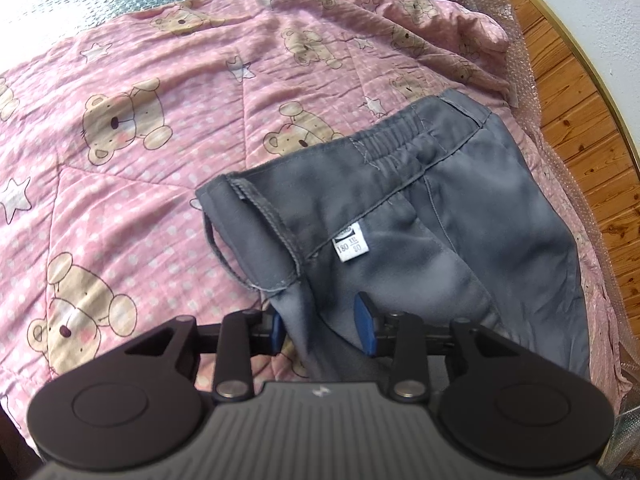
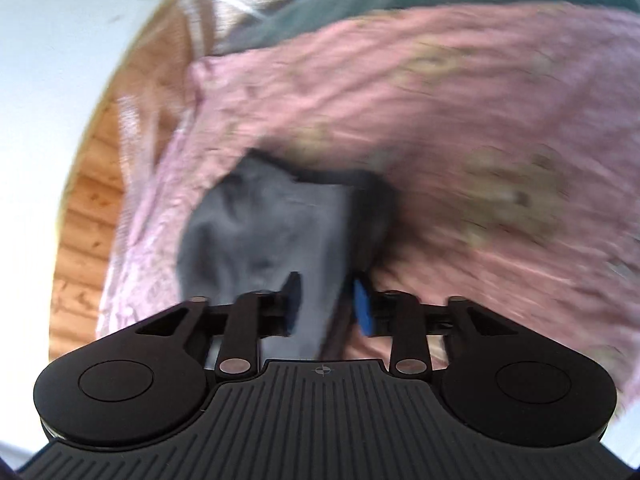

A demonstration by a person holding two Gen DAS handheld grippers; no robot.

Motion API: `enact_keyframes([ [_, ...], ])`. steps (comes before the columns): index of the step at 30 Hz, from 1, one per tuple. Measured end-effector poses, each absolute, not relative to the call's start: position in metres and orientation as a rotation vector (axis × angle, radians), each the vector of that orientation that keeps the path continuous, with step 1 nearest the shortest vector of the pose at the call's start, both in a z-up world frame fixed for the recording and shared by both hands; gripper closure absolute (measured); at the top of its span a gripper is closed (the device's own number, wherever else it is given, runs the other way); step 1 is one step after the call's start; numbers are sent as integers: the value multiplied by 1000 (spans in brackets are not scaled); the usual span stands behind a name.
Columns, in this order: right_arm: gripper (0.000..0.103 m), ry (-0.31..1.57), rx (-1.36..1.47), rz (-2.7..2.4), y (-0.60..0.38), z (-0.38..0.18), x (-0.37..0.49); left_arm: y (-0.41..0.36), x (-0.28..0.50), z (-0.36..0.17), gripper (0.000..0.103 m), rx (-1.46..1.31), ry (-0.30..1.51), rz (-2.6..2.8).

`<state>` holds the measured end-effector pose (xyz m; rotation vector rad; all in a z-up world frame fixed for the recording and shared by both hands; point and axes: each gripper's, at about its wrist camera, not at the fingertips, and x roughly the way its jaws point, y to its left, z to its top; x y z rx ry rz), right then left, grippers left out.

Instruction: Fold clothes

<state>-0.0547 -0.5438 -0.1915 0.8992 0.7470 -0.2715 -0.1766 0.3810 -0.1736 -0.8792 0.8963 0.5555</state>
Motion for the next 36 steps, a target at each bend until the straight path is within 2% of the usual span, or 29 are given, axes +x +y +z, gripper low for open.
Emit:
enact_keyframes([
  [4,103,704,653,-198,-520,-146,-25,376,-172,-171,58,-855,913,556],
  [8,103,550,525,-98,-504,-101,-17,377,-175,-172,58,-860,910,540],
  [13,103,828,636,-316,-533,-176,-14,380,-177,-172,58,-872,912,526],
  [14,100,840,669,-344,-537,-184,-20,380,-177,-172,58,-871,914,525],
  [17,82,796,734,-374,-541,-186,-36,379,-176,-172,58,-865,918,530],
  [20,82,762,734,-415,-548,-177,-39,377,-173,-172,55,-852,921,533],
  [21,83,761,728,-433,-550,-173,-38,377,-172,-172,52,-848,922,533],
  [22,88,753,732,-420,-549,-169,-38,375,-171,-172,51,-843,921,534],
  [23,99,745,737,-379,-548,-166,-37,374,-170,-172,48,-836,921,534],
  [24,101,741,717,-347,-544,-162,-35,373,-168,-172,46,-829,922,534],
  [32,103,638,481,-277,-523,-103,-13,372,-168,-171,44,-829,916,530],
  [36,103,750,482,-310,-540,-139,5,374,-174,-172,48,-859,893,534],
])
